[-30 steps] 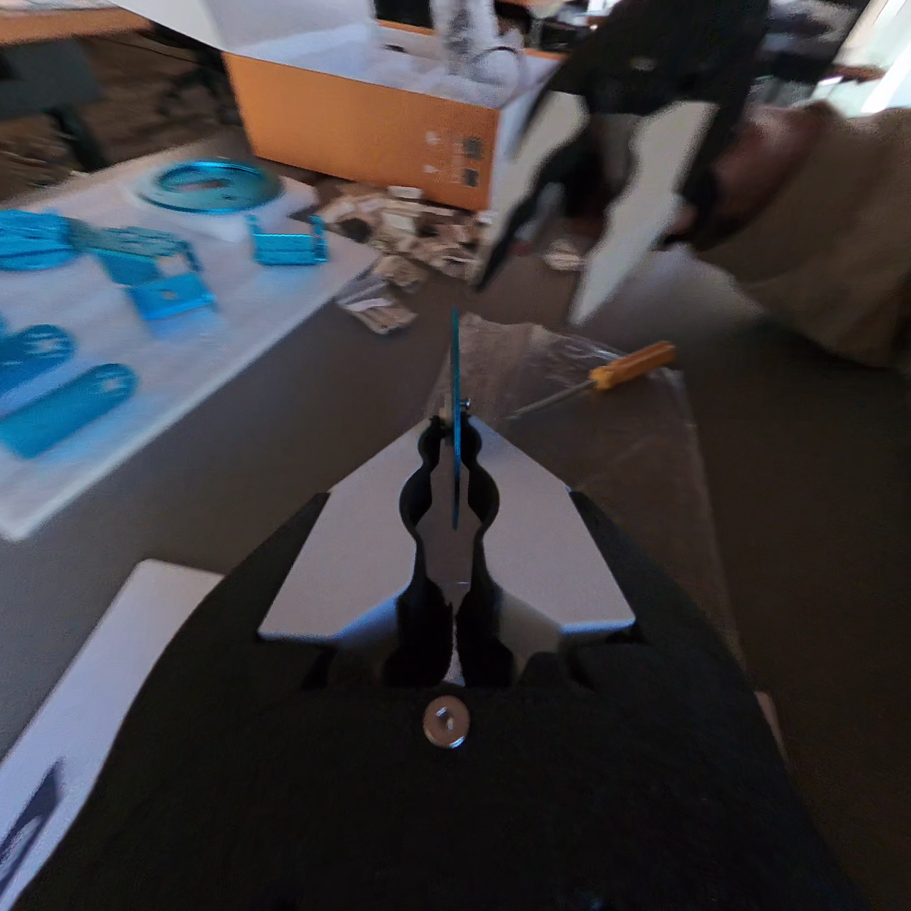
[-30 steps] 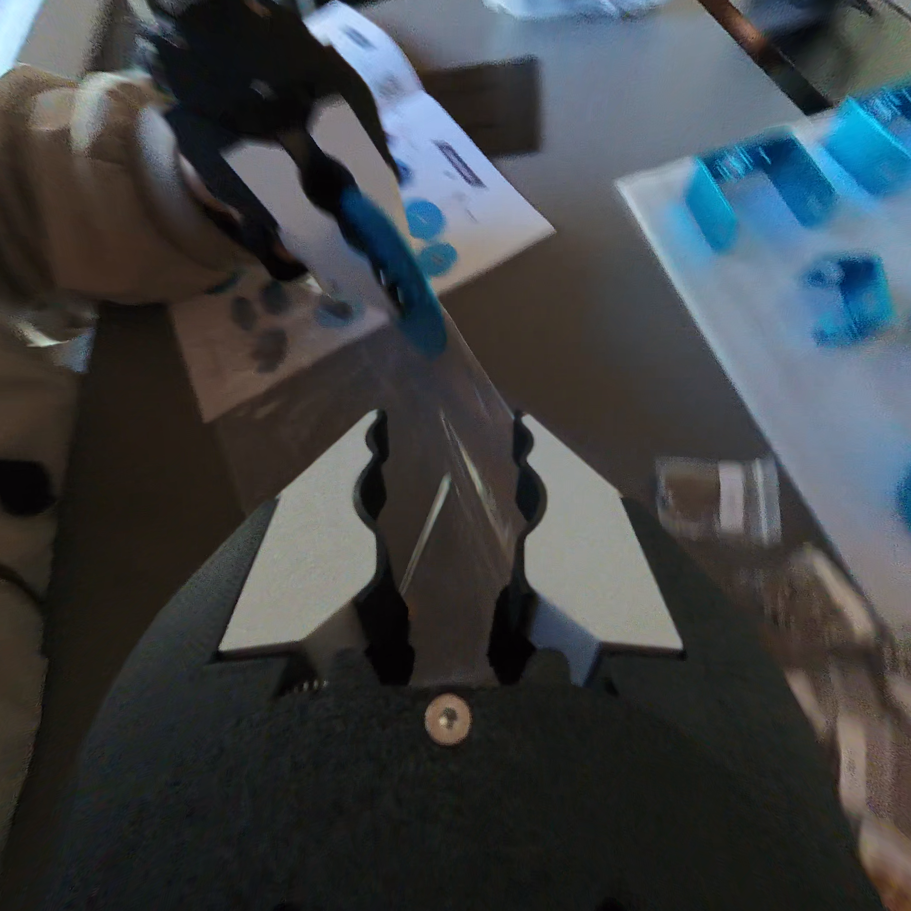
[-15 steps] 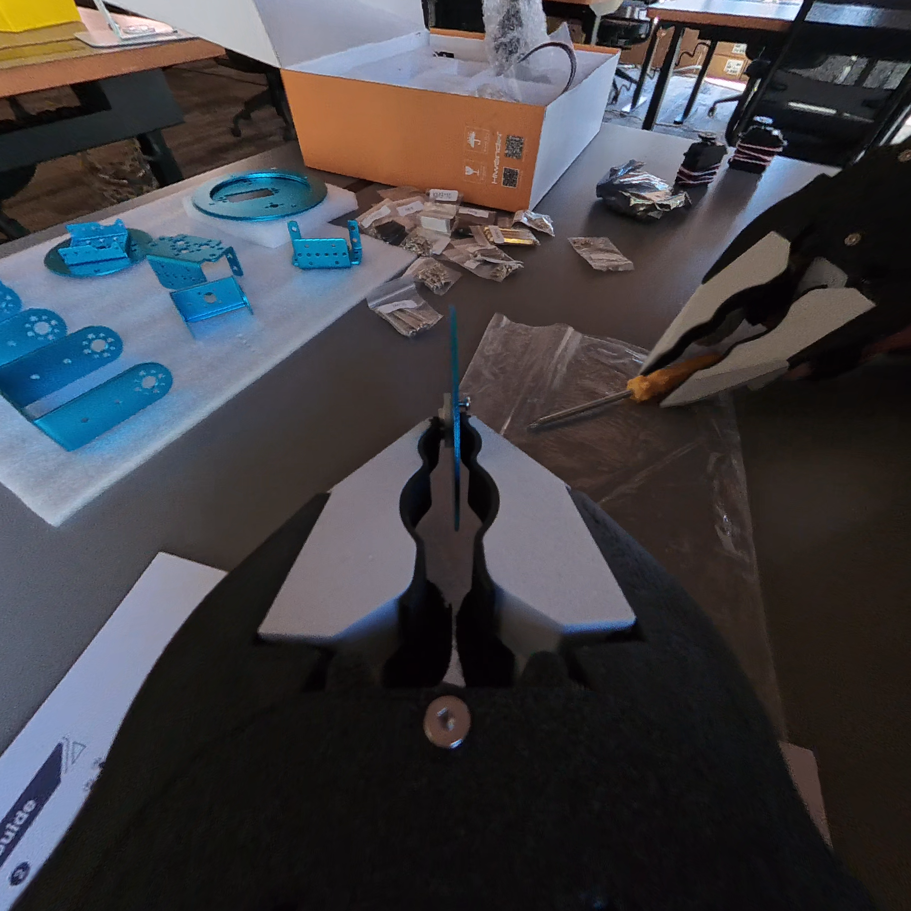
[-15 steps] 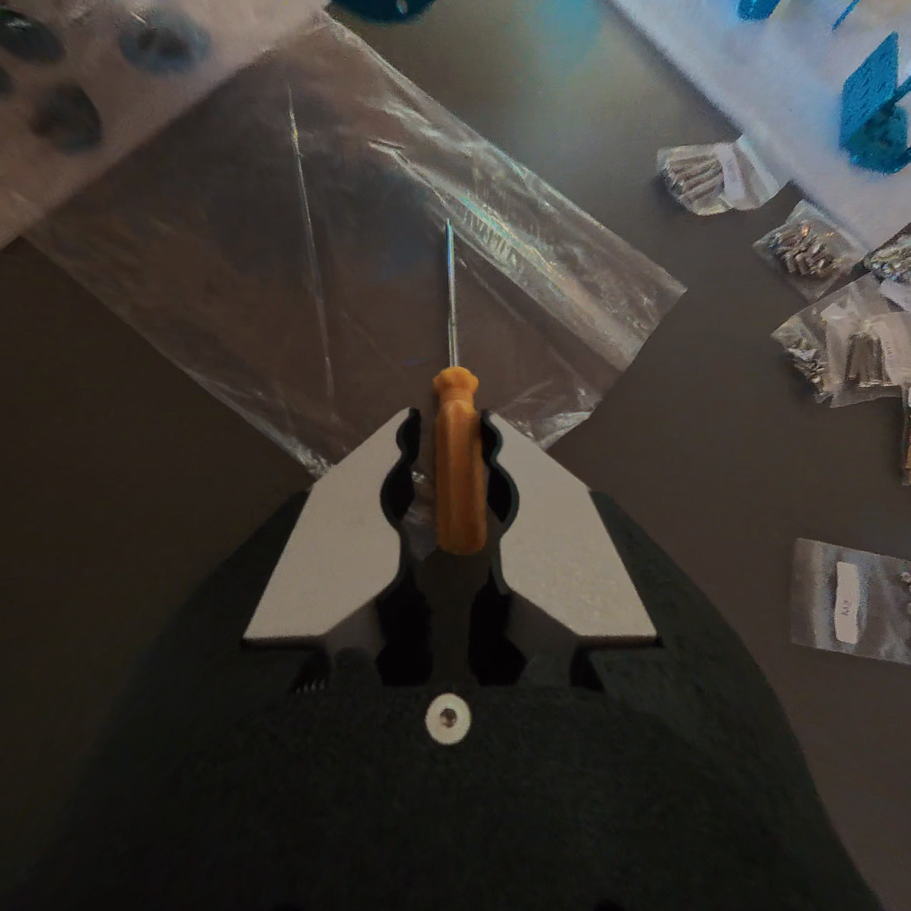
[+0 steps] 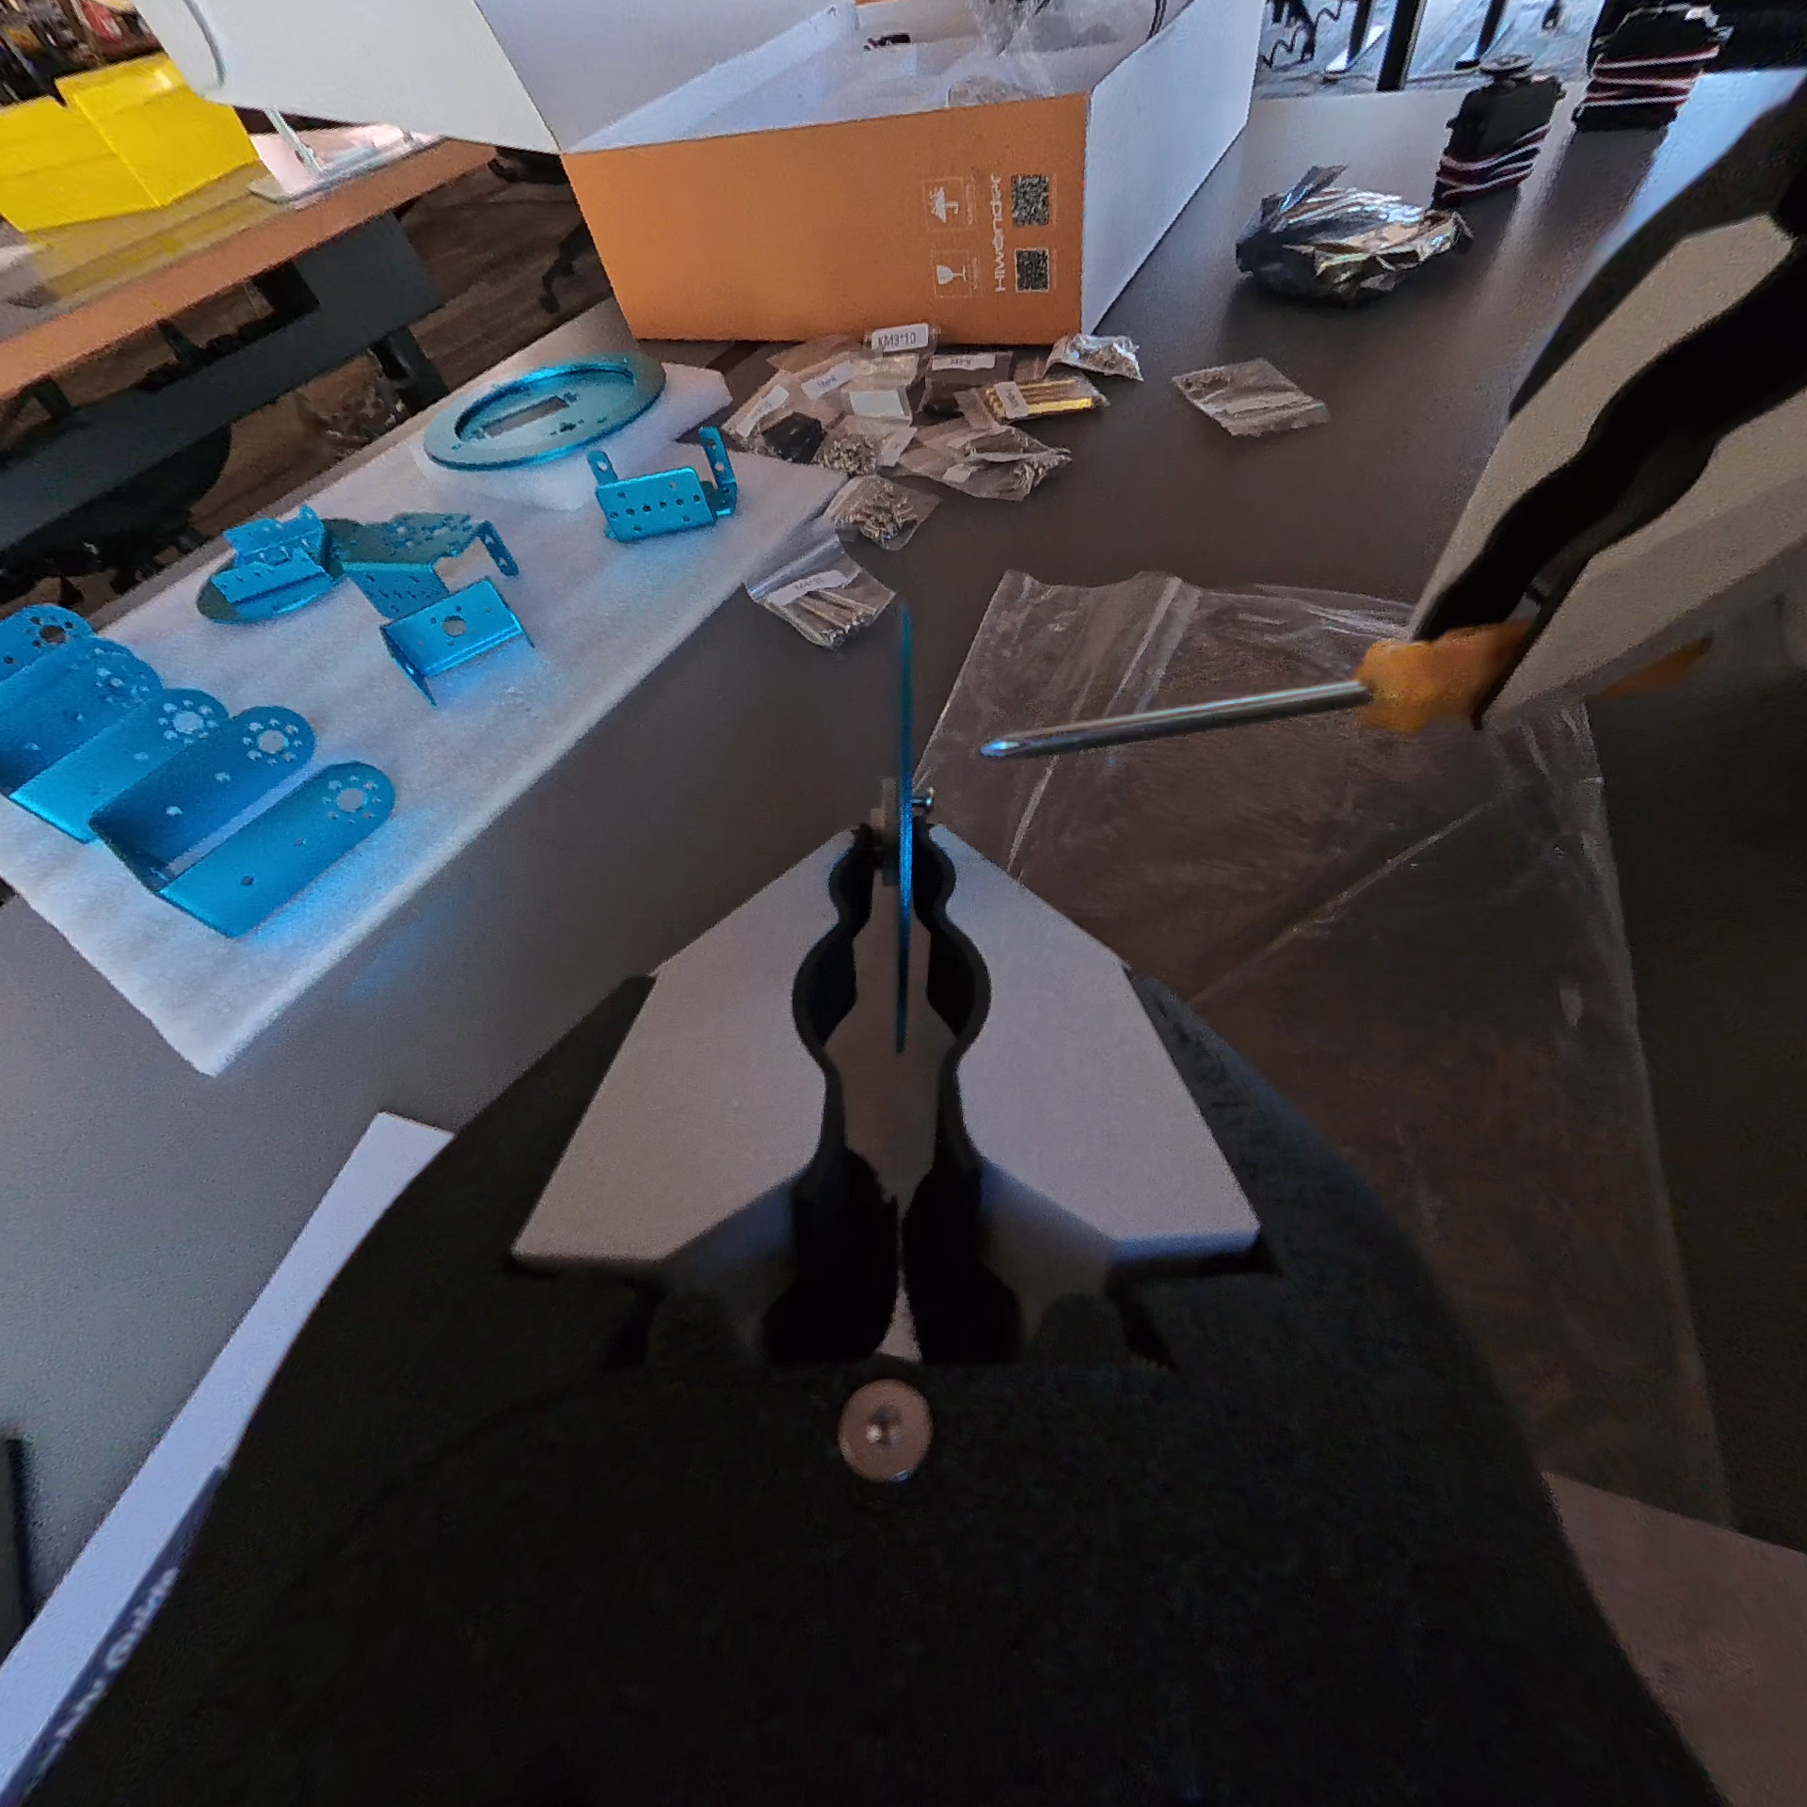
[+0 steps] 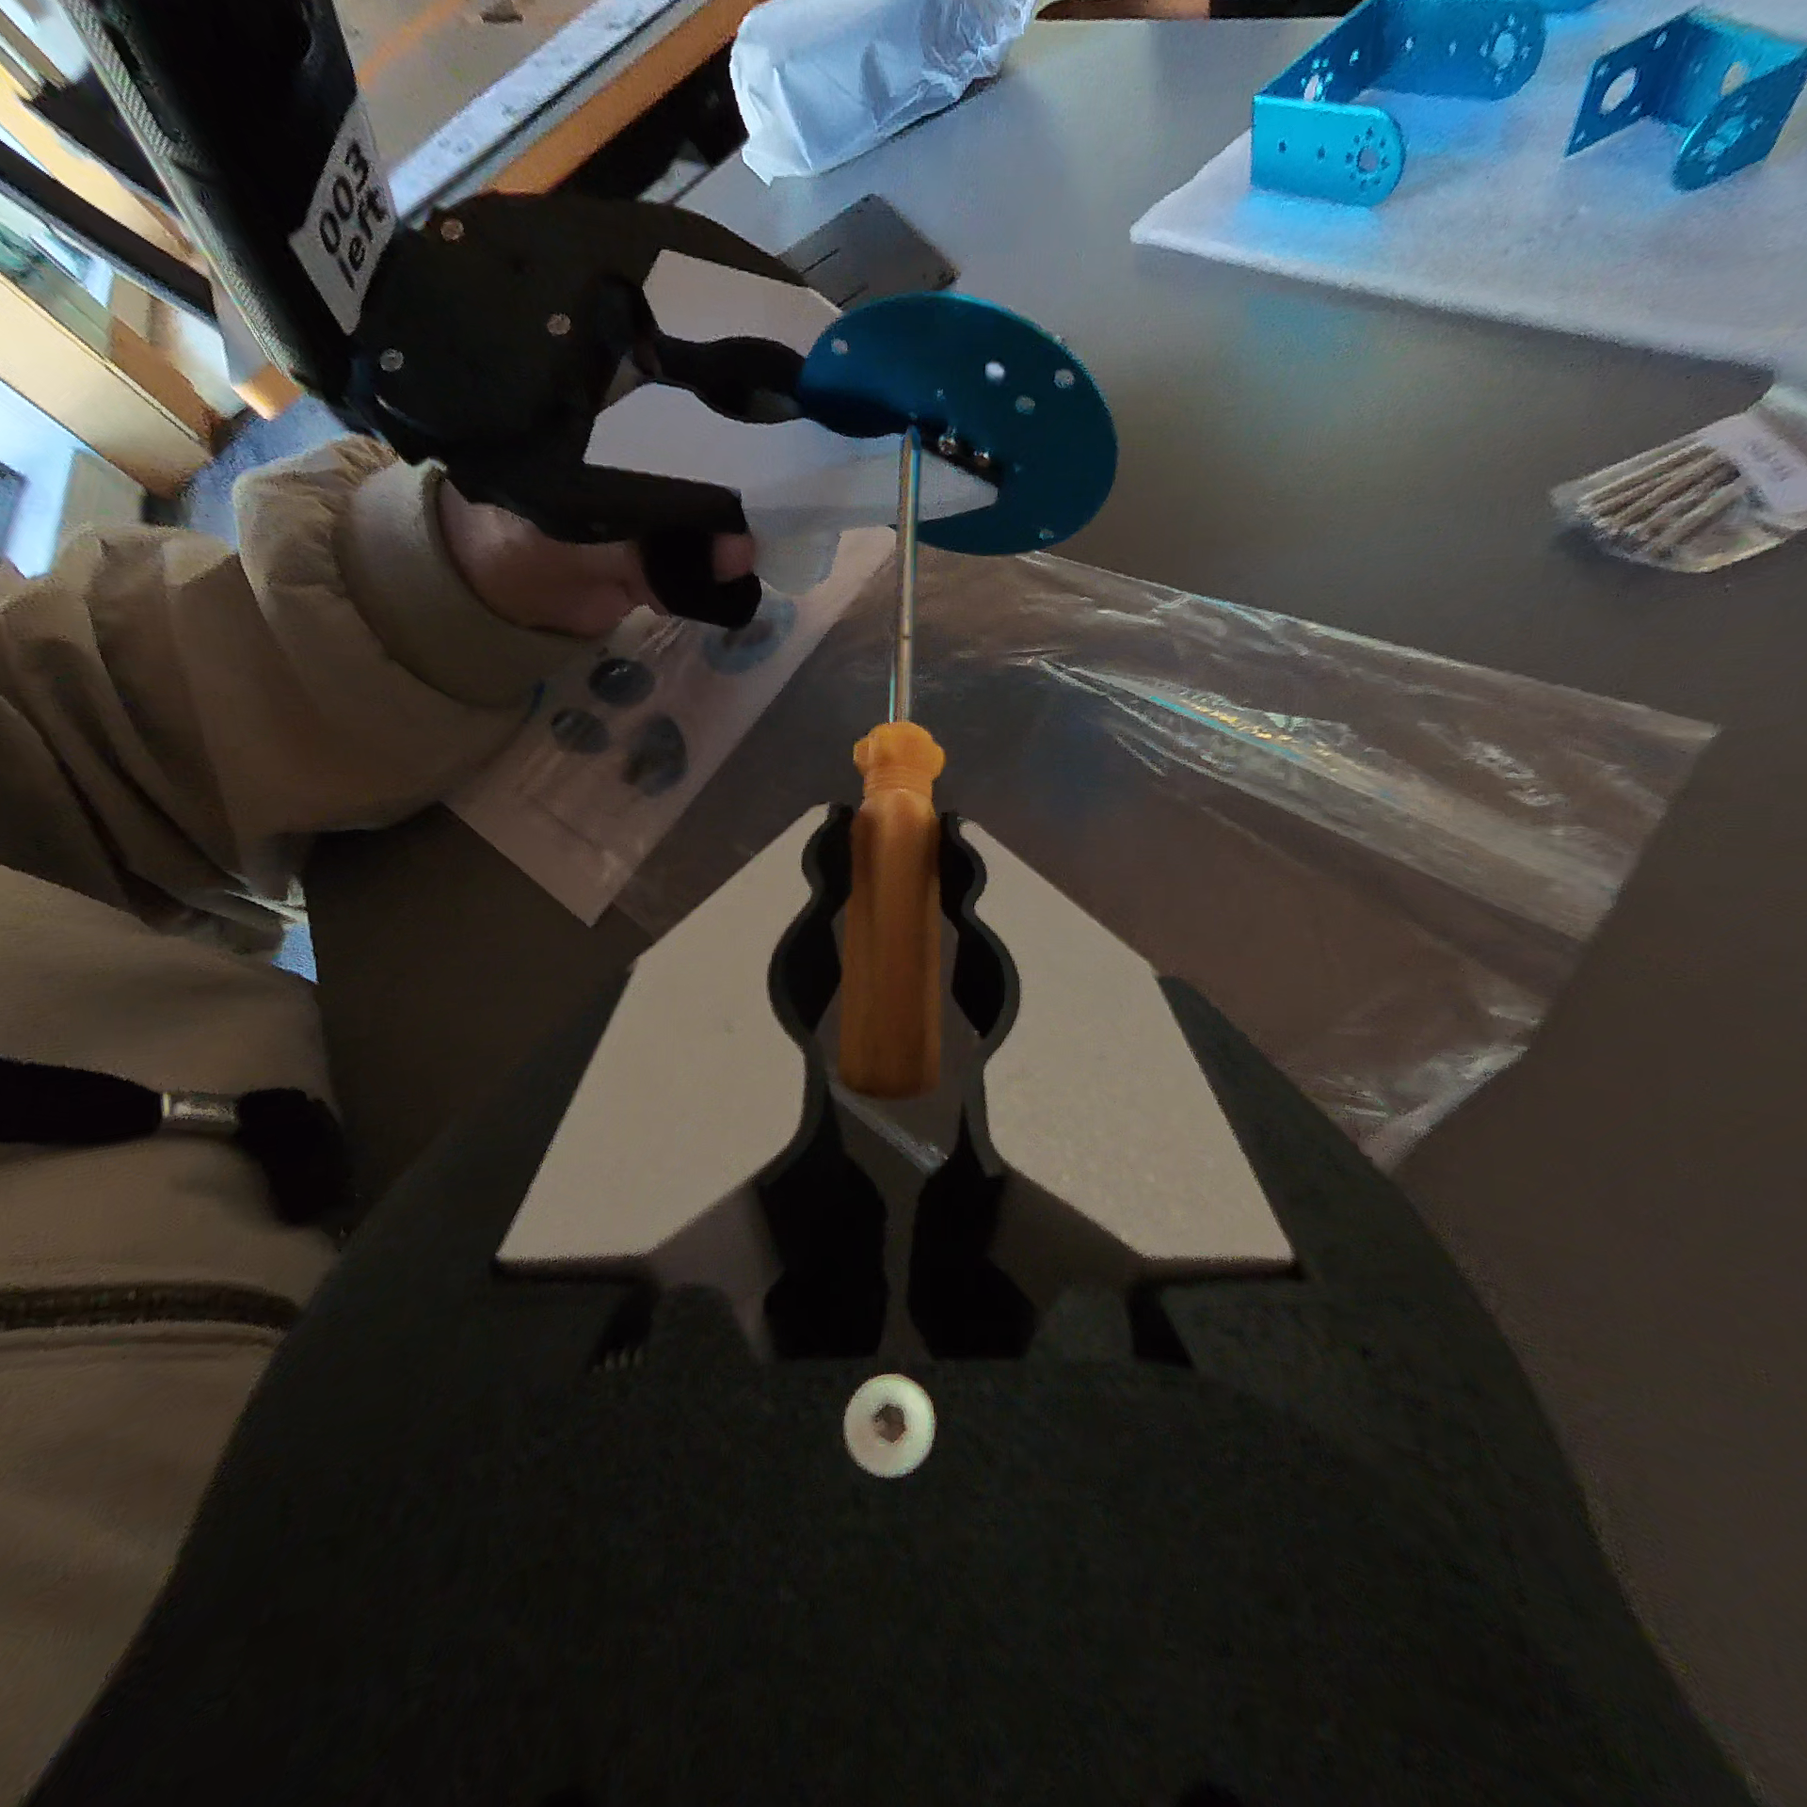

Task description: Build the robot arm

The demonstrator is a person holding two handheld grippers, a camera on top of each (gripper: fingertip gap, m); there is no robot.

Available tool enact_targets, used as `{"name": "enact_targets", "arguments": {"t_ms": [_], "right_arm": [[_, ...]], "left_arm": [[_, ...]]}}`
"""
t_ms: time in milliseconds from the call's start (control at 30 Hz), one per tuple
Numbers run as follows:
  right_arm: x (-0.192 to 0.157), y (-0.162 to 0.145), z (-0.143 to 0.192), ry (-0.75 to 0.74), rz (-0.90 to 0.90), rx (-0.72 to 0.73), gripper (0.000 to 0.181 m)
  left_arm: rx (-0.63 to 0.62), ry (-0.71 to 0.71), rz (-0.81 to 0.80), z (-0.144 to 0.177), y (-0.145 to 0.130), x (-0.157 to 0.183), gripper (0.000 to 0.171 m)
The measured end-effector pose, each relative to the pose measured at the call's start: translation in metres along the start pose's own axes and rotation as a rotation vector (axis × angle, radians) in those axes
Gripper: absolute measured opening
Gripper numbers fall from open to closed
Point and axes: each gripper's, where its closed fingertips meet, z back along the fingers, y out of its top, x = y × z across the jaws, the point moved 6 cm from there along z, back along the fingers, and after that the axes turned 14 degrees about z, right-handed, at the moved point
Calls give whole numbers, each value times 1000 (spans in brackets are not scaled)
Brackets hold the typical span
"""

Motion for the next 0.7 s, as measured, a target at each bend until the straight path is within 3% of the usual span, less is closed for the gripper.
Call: {"name": "enact_targets", "arguments": {"t_ms": [200, 700], "right_arm": [[-2, -10, -11, 44, -150, 81, 17], [2, -11, -15, 32, -156, 71, 17]], "left_arm": [[8, -15, 60, 0, 2, -3, 7], [-6, -29, 55, -1, 1, 0, 7]]}}
